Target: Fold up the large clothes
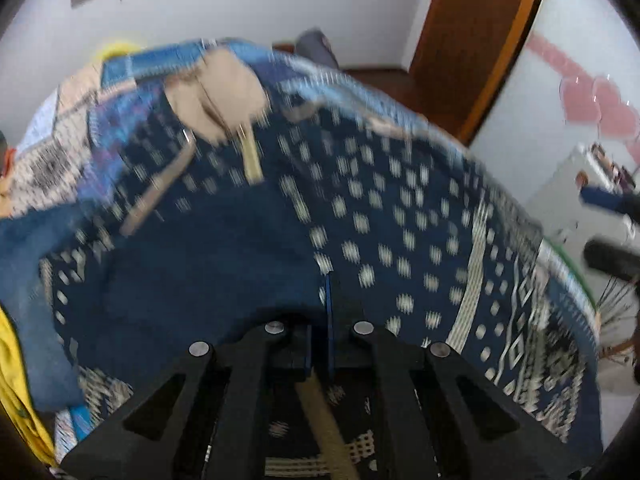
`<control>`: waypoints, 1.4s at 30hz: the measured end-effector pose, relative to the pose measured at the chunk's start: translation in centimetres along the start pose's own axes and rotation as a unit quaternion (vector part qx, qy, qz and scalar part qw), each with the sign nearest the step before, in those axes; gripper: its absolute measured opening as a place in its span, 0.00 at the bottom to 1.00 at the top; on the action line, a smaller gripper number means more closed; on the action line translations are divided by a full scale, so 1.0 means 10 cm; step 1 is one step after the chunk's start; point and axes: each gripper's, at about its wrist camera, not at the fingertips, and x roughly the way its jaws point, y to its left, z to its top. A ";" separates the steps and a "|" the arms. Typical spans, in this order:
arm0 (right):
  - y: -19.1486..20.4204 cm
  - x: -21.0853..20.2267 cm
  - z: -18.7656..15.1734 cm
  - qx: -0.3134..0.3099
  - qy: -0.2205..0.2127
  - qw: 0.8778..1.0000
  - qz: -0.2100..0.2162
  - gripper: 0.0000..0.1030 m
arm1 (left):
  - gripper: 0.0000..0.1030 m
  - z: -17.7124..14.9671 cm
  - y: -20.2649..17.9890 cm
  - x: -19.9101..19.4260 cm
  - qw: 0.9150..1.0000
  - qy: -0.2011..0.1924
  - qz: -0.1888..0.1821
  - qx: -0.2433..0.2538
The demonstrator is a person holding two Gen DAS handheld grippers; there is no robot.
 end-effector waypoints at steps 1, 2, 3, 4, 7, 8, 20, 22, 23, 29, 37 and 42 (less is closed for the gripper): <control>-0.01 0.02 -0.02 -0.001 0.004 1.000 -0.001 0.92 | 0.04 -0.08 -0.02 0.05 1.000 0.011 -0.003 0.002; 0.00 0.02 -0.04 -0.003 0.007 1.000 -0.002 0.92 | 0.04 -0.11 -0.04 0.07 1.000 0.016 -0.004 0.003; -0.01 0.04 -0.06 -0.005 0.010 1.000 -0.003 0.92 | 0.04 -0.16 -0.05 0.06 1.000 0.015 -0.004 0.002; 0.00 0.05 -0.07 -0.007 0.012 1.000 -0.003 0.92 | 0.04 -0.19 -0.07 0.05 1.000 0.015 -0.006 0.004; 0.05 0.09 -0.09 -0.011 0.015 1.000 -0.001 0.92 | 0.12 -0.27 -0.03 -0.07 0.999 0.024 -0.025 0.010; 0.08 0.11 -0.08 -0.011 0.017 1.000 0.002 0.92 | 0.17 -0.30 -0.01 -0.14 0.999 0.023 -0.034 0.009; 0.99 0.39 0.30 -0.100 0.016 0.994 0.039 0.92 | 0.57 -0.67 1.35 -1.13 0.990 -0.062 0.087 -0.088; 1.29 0.48 0.38 -0.133 0.015 0.990 0.050 0.92 | 0.57 -0.74 1.62 -1.12 0.987 -0.055 0.103 -0.107; 1.43 0.53 0.40 -0.148 0.016 0.987 0.055 0.92 | 0.57 -0.81 1.76 -1.11 0.986 -0.050 0.106 -0.120; 2.34 1.07 0.40 -0.229 0.058 0.967 0.090 0.92 | 0.57 -1.11 2.22 -0.97 0.982 -0.028 0.101 -0.160; 2.99 1.87 0.29 -0.280 0.120 0.950 0.067 0.80 | 0.57 -1.30 2.39 -0.82 0.982 -0.021 0.091 -0.167; 3.04 1.97 0.29 -0.281 0.104 0.952 0.065 0.55 | 0.57 -1.31 2.42 -0.79 0.981 -0.025 0.078 -0.174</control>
